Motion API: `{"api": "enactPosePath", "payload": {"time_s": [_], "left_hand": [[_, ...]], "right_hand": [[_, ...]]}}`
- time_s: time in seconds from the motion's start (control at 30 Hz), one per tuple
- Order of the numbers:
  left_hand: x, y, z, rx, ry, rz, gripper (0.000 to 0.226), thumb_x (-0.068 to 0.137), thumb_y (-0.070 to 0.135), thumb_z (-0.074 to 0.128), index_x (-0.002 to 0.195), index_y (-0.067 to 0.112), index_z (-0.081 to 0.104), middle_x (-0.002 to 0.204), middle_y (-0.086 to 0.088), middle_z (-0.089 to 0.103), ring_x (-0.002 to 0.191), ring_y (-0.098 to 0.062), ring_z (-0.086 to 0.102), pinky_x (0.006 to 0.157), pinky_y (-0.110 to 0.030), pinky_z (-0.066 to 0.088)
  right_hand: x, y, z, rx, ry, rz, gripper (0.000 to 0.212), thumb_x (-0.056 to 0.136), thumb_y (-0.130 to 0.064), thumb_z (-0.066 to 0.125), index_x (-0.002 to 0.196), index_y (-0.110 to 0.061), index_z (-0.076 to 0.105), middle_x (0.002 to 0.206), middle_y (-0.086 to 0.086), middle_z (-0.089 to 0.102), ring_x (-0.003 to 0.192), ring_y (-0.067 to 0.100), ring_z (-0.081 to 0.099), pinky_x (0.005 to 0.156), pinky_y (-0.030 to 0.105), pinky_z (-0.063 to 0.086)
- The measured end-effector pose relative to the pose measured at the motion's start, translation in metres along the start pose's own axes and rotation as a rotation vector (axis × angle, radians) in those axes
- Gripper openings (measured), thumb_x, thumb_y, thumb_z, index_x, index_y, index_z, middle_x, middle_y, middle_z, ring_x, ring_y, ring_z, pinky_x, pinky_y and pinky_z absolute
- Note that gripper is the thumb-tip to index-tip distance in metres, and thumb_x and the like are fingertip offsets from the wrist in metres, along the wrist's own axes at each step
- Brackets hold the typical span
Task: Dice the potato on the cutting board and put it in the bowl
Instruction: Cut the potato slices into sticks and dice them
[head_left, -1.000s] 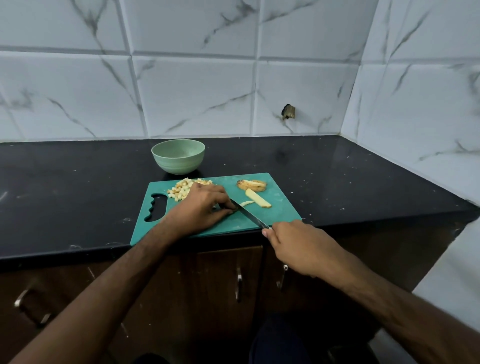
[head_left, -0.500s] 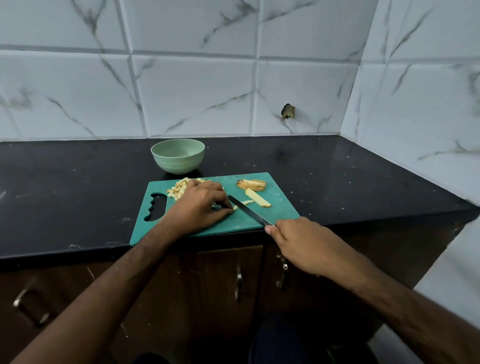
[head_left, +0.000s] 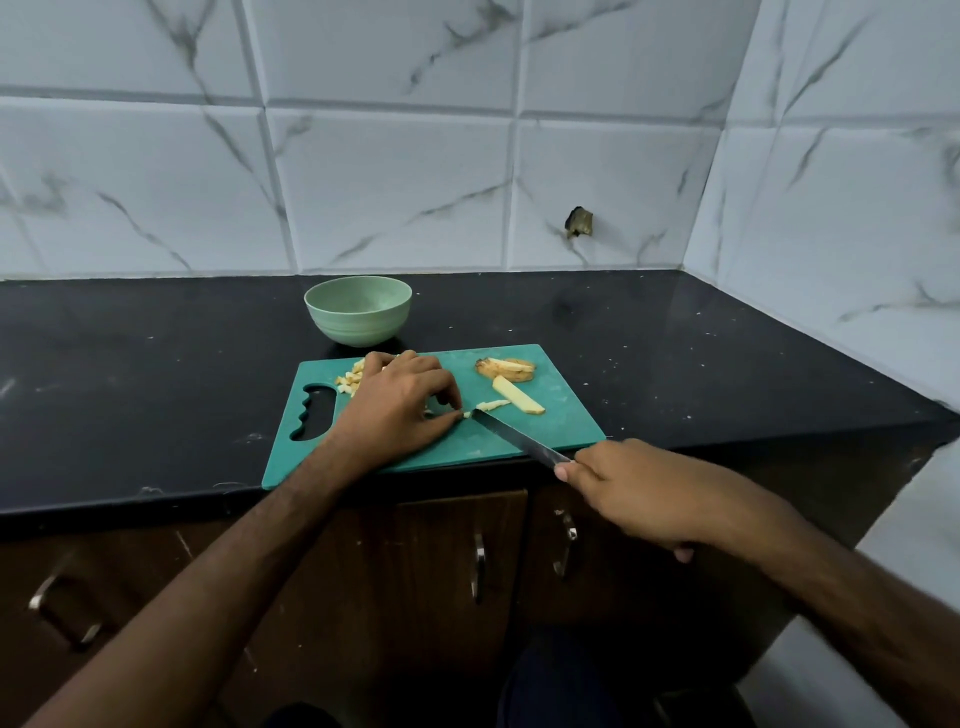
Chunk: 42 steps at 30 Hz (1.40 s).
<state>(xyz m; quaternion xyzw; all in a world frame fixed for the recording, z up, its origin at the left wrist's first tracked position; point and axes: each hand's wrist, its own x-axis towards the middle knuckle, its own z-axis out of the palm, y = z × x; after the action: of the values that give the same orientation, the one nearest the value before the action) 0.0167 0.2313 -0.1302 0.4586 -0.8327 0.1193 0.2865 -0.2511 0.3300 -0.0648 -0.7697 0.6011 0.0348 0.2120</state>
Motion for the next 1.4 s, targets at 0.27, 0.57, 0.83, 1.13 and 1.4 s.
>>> {"api": "enactPosePath", "payload": {"time_s": [0.27, 0.57, 0.83, 1.13, 1.4], "left_hand": [[0.009, 0.002, 0.002, -0.045, -0.109, 0.122, 0.024, 0.094, 0.029, 0.065, 0.118, 0.029, 0.062, 0.117, 0.013, 0.061, 0.118, -0.009, 0.054, 0.098, -0.038, 0.035], [0.036, 0.021, 0.012, 0.011, -0.260, 0.339, 0.039, 0.104, 0.031, 0.041, 0.128, 0.017, 0.068, 0.127, 0.000, 0.064, 0.116, -0.015, 0.059, 0.094, -0.043, 0.051], [0.030, -0.011, 0.005, 0.393, -0.085, 0.248, 0.042, 0.096, 0.040, 0.037, 0.091, 0.026, 0.076, 0.096, 0.006, 0.067, 0.095, -0.022, 0.060, 0.086, -0.043, 0.040], [0.043, 0.023, 0.020, 0.196, -0.153, 0.092, 0.052, 0.091, 0.065, 0.037, 0.116, 0.027, 0.060, 0.112, 0.005, 0.061, 0.106, -0.019, 0.059, 0.090, -0.040, 0.040], [0.064, 0.042, 0.040, 0.241, -0.237, -0.042, 0.058, 0.088, 0.072, 0.028, 0.107, 0.023, 0.053, 0.107, 0.003, 0.052, 0.097, -0.019, 0.057, 0.088, -0.038, 0.039]], "right_hand": [[0.023, 0.043, -0.026, 0.280, 0.137, -0.086, 0.045, 0.109, -0.047, 0.033, 0.085, -0.014, 0.052, 0.057, -0.001, 0.049, 0.034, 0.007, 0.039, 0.036, 0.021, 0.037], [0.103, 0.042, -0.016, 0.781, 0.591, -0.203, 0.043, 0.108, -0.043, 0.041, 0.080, -0.015, 0.053, 0.052, -0.007, 0.044, 0.040, 0.006, 0.037, 0.039, 0.023, 0.035], [0.131, 0.048, -0.007, 0.878, 0.613, -0.185, 0.041, 0.108, -0.042, 0.042, 0.081, -0.013, 0.054, 0.052, -0.004, 0.041, 0.041, 0.008, 0.034, 0.039, 0.023, 0.033], [0.135, 0.050, -0.004, 0.919, 0.595, -0.212, 0.041, 0.108, -0.041, 0.043, 0.083, -0.011, 0.054, 0.052, -0.004, 0.038, 0.040, 0.007, 0.032, 0.038, 0.022, 0.029], [0.134, 0.051, -0.004, 0.940, 0.585, -0.225, 0.040, 0.107, -0.042, 0.044, 0.083, -0.011, 0.054, 0.054, -0.001, 0.037, 0.040, 0.007, 0.031, 0.038, 0.021, 0.028]]}}
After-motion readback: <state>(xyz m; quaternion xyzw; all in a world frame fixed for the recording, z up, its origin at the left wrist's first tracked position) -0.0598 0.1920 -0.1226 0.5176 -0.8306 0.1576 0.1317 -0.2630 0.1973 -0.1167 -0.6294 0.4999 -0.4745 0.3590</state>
